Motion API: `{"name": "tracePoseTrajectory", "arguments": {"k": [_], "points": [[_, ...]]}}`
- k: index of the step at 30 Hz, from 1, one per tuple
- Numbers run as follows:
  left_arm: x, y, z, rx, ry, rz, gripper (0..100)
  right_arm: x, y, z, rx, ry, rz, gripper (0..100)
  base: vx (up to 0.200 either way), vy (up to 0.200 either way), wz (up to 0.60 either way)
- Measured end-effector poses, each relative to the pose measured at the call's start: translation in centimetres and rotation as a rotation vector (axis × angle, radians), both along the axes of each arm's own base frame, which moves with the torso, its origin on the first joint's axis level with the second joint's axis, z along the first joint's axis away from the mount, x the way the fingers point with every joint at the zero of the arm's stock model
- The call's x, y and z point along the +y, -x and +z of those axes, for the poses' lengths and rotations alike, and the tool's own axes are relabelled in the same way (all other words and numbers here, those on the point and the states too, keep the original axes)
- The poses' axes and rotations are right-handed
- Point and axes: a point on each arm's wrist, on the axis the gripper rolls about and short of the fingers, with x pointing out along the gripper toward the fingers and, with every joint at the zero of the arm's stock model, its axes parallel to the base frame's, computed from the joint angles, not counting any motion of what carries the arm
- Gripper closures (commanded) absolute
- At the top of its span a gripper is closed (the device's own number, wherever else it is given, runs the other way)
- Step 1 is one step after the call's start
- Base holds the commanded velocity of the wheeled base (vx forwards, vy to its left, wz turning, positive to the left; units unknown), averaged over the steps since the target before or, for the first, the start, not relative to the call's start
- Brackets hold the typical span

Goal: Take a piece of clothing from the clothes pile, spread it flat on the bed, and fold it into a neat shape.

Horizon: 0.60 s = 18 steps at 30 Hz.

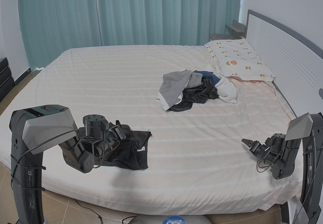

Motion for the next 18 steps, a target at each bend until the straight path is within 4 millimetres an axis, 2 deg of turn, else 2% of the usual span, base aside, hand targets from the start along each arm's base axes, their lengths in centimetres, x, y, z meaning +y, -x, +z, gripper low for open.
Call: {"name": "tracePoseTrajectory", "arguments": {"k": [9, 18], "points": [[-0.6, -0.2, -1.3, 0.024, 0.018, -0.004, 100, 0.1, 0.0, -0.1, 0.004, 0.001, 0.001, 0, 0.000, 0.000, 0.00], [-2.6, 0.3, -2.0, 0.041, 0.032, -0.045, 100, 0.1, 0.0, -0.2, 0.007, 0.003, 0.001, 0, 0.000, 0.000, 0.00]]}}
